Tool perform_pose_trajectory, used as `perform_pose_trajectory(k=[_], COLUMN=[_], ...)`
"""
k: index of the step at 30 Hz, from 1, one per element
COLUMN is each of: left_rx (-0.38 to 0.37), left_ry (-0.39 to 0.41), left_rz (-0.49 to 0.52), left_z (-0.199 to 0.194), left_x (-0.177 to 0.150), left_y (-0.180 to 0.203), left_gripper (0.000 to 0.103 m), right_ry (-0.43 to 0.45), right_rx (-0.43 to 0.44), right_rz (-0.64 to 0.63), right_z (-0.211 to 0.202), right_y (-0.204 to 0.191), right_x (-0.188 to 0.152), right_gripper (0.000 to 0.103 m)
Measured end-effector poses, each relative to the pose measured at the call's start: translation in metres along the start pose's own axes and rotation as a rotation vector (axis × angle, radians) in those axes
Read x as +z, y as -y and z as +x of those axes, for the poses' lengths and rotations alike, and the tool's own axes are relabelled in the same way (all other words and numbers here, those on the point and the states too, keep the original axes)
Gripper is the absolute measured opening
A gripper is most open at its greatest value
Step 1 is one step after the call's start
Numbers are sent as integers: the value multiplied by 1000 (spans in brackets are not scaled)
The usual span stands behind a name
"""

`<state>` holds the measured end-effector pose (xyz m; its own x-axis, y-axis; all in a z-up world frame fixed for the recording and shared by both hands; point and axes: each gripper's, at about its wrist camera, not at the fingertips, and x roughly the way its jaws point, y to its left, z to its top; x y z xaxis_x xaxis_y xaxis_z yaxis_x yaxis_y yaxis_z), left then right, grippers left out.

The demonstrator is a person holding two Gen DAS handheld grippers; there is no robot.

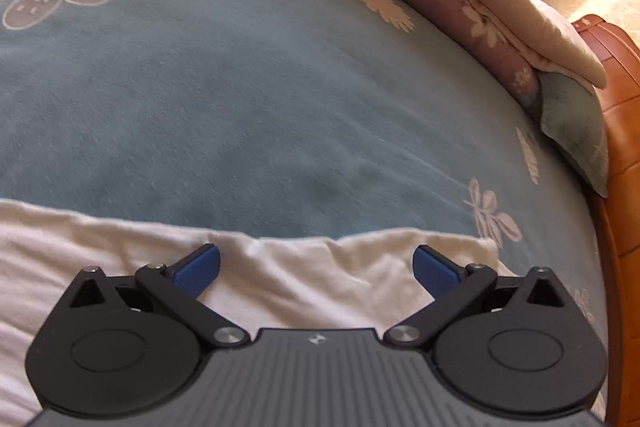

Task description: Fold clothes

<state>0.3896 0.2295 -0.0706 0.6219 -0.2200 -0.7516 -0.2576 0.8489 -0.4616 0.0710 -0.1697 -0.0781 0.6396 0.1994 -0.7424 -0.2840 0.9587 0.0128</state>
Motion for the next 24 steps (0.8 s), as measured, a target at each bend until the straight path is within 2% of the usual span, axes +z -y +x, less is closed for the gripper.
perform_pose_trajectory(k=[3,5,7,8,11,14,17,18,20,24], left_rx=[-3,-51,-111,-117,-64,-19,46,45,-7,-89], left_ry=[11,14,-26,-51,-102,-50,-14,-8,-5,-27], left_rz=[-38,13,70,88,125,129,153,154,173,290], left_z=[-5,-14,-16,-12,6,21,21,17,1,-35], left_x=[8,2,-7,-12,-21,-14,-3,-2,-5,-26], left_y=[5,19,34,39,45,41,52,55,62,89], left_gripper=[102,102,102,102,102,102,102,102,102,102], right_ry=[17,23,29,32,38,41,45,46,51,58], right_rx=[4,7,8,7,5,5,5,5,0,0], right_rz=[-11,-14,-16,-16,-15,-15,-14,-14,-10,19], right_z=[0,0,1,1,2,2,2,2,2,-1], right_y=[0,1,1,0,0,0,0,0,0,4], right_x=[-2,-3,-3,-3,-3,-4,-5,-5,-6,-3], right_gripper=[103,103,103,103,103,103,103,103,103,103])
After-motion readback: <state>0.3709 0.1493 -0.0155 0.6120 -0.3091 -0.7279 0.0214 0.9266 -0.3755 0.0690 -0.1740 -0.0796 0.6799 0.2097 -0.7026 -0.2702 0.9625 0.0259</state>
